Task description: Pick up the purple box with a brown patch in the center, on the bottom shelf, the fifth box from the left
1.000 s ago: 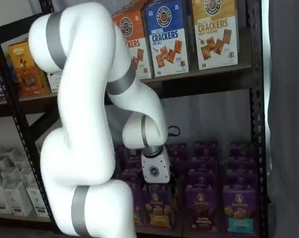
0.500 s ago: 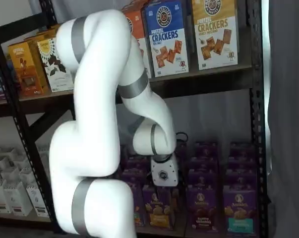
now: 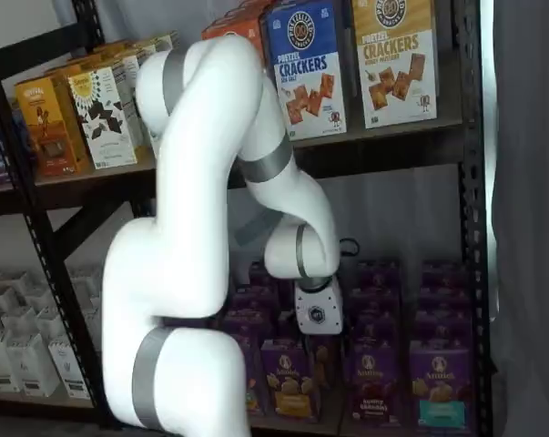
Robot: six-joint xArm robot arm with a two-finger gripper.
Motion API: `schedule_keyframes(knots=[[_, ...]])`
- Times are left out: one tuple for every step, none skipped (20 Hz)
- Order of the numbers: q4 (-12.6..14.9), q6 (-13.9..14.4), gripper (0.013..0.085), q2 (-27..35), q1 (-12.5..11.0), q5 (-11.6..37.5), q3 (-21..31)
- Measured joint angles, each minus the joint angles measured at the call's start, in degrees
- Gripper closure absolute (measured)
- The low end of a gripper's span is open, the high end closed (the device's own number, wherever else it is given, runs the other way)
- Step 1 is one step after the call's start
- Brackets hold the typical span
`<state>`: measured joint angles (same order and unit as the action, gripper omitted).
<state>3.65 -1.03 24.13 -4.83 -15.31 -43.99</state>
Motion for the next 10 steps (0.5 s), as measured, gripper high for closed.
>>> schedule_keyframes(knots=[[-0.3,-0.5,0.013,0.7,-0.2,-0.3,-1.0],[-0.8,-1.2,0.013,1.7,-0.5,-0.7,-2.3],[-1.2,-1.8,0.013,2.4,-0.6,-1.0,-3.4],[-1.6,-2.3,0.013,3.1,-0.8,-1.4,-4.3],[-1.9,-2.8,0.013,3.7,-0.9,-1.7,-5.3],[-2.1,-3.2,0.013,4.6,-1.1,-2.2,-6.5],[-2.1,-3.3,0.013,5.2,-1.3,-2.5,-7.3],[-2.1,-3.5,0.013,5.8,-1.4,-2.7,-8.2],[-2.1,-3.6,0.013,6.6,-1.6,-3.1,-9.3],[-2.1,-3.7,0.013,7.2,-1.7,-3.4,-10.1]])
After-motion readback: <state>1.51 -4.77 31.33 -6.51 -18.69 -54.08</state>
